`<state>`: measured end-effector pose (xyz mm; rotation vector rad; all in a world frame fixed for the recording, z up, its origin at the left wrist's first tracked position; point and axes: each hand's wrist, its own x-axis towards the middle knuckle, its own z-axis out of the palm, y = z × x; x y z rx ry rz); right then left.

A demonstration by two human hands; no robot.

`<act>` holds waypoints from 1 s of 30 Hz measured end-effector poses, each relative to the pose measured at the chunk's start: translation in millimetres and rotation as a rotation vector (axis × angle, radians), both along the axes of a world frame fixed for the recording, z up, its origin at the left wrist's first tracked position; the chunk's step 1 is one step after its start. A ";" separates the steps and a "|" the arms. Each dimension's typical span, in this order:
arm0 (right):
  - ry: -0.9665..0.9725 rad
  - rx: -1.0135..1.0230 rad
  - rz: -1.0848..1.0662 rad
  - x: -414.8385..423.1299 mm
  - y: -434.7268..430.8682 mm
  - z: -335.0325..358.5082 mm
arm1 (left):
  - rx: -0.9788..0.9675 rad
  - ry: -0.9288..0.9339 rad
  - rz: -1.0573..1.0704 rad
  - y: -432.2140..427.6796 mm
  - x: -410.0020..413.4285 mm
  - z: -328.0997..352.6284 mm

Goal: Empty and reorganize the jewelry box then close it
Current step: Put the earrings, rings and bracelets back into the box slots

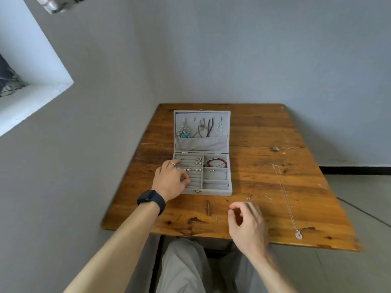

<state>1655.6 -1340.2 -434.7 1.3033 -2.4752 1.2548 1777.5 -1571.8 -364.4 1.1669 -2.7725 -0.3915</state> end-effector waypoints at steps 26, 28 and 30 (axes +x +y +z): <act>0.035 0.019 -0.017 -2.0 1.0 -8.2 | -0.314 0.062 -0.123 32.0 21.9 -3.8; 0.040 0.021 -0.017 -1.7 0.7 -8.5 | -0.394 0.039 -0.188 41.6 21.3 -8.6; 0.043 0.020 -0.017 -1.7 0.5 -8.4 | -0.449 0.003 -0.209 47.7 18.8 -11.8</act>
